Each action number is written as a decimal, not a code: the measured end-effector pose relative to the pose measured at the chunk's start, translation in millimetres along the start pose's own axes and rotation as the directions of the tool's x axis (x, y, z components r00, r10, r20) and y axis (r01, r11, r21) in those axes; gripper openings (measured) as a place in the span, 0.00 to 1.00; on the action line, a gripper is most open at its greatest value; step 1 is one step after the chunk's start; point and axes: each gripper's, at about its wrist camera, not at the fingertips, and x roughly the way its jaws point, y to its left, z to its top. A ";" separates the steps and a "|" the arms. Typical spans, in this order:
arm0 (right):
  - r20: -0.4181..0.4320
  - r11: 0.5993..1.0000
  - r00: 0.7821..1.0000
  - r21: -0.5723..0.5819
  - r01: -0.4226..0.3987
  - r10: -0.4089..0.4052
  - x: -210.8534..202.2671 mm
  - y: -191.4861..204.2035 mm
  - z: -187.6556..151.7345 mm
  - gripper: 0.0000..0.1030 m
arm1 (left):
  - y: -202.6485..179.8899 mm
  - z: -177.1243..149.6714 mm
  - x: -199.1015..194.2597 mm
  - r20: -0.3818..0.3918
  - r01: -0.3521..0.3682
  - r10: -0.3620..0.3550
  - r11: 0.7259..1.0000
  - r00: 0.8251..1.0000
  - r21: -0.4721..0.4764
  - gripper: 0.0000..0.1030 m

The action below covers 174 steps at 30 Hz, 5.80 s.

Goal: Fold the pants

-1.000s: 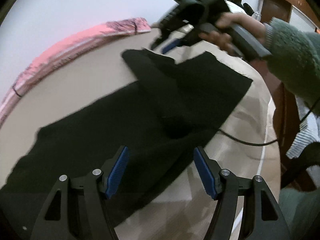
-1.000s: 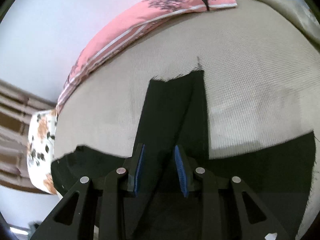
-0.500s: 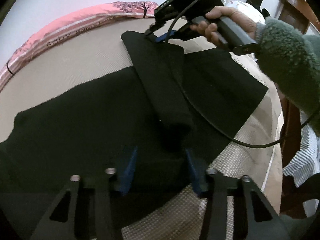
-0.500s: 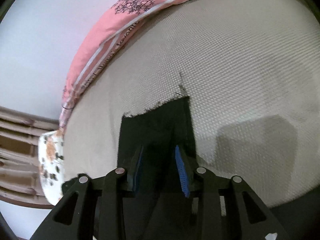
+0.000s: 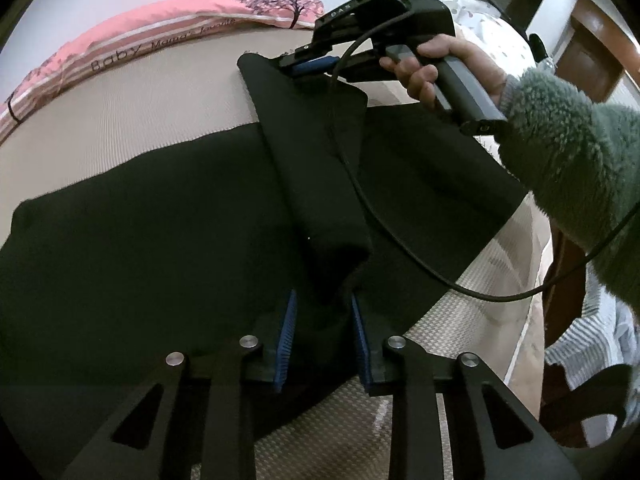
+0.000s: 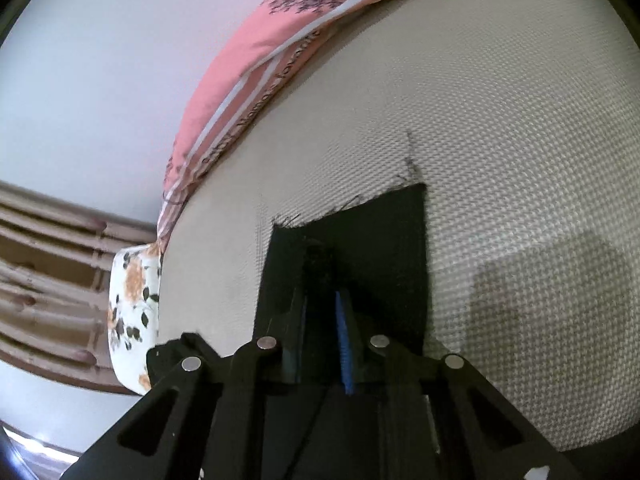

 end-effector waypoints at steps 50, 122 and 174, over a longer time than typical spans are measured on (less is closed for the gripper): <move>0.206 0.785 0.775 0.344 0.515 -0.598 -211.8 -56.1 -205.9 0.03 | -43.0 -1.4 16.7 -0.026 -0.148 0.157 0.969 0.987 0.197 0.21; -0.428 0.843 0.901 -0.508 -0.179 -0.067 207.5 267.6 -90.5 0.10 | 221.6 -79.2 -101.6 0.116 -0.283 0.337 0.899 0.934 -0.336 0.62; 0.057 0.813 0.885 -0.373 0.448 -0.461 5.9 134.7 -164.2 0.23 | 178.6 5.2 -71.9 0.129 -0.305 0.340 0.924 0.932 -0.231 0.63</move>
